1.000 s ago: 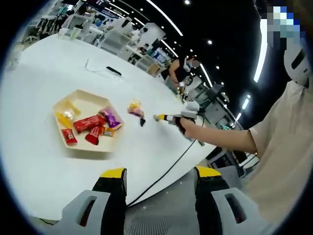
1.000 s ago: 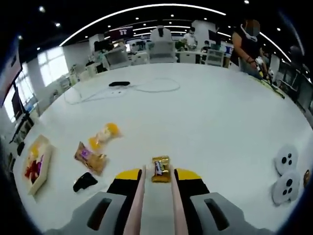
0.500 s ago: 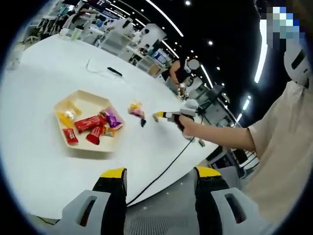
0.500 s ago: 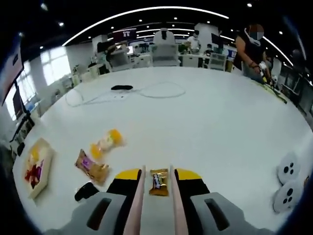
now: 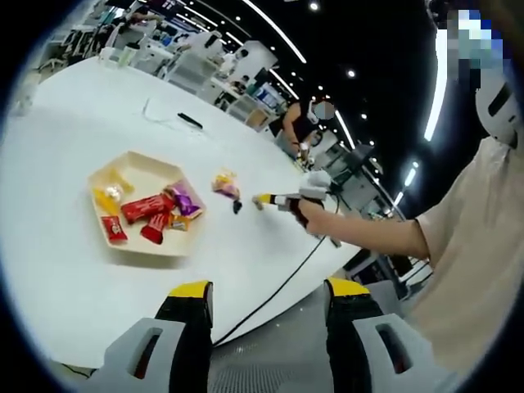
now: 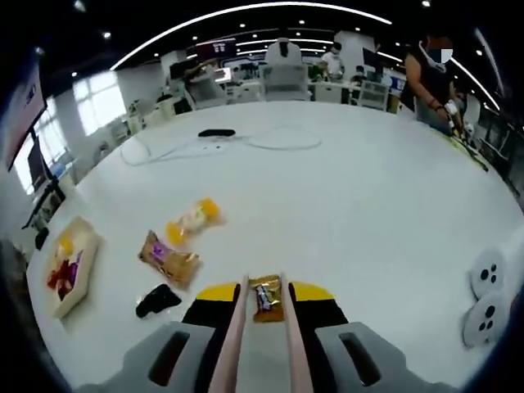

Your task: Place the target food into the container with the food tongs after gripping and lifting it, then release it inside without dropping or visibly crushing the food.

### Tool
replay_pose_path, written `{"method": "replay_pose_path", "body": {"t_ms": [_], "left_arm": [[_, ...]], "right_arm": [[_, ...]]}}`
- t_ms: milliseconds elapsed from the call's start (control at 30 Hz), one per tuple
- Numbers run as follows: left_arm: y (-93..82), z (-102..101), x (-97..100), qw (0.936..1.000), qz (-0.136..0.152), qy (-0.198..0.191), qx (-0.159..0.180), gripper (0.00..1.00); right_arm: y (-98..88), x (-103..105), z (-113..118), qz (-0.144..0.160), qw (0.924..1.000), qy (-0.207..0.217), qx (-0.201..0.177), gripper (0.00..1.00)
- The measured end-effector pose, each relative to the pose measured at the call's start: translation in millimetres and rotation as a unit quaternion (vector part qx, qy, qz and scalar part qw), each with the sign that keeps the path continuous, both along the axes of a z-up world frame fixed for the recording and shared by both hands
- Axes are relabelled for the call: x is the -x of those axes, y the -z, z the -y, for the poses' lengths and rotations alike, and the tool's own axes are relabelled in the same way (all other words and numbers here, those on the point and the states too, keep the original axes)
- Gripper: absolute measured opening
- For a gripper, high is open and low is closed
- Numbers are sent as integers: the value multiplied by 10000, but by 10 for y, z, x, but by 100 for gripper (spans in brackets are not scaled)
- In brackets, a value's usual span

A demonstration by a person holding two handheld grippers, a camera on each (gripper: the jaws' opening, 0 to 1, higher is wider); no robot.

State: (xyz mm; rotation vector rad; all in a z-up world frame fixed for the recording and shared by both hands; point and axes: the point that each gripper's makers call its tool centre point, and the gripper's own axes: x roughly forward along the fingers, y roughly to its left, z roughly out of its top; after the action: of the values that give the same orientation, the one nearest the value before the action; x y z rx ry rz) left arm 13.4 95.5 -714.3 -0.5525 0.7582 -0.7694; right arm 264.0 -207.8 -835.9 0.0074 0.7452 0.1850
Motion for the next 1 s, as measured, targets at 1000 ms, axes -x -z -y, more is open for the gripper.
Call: {"method": "replay_pose_path", "body": {"t_ms": [1000], "left_arm": [[-160, -89, 141, 9996, 240, -127, 69, 53]], "right_arm": [[-58, 883, -963, -317, 9789, -2019, -78, 24]]}}
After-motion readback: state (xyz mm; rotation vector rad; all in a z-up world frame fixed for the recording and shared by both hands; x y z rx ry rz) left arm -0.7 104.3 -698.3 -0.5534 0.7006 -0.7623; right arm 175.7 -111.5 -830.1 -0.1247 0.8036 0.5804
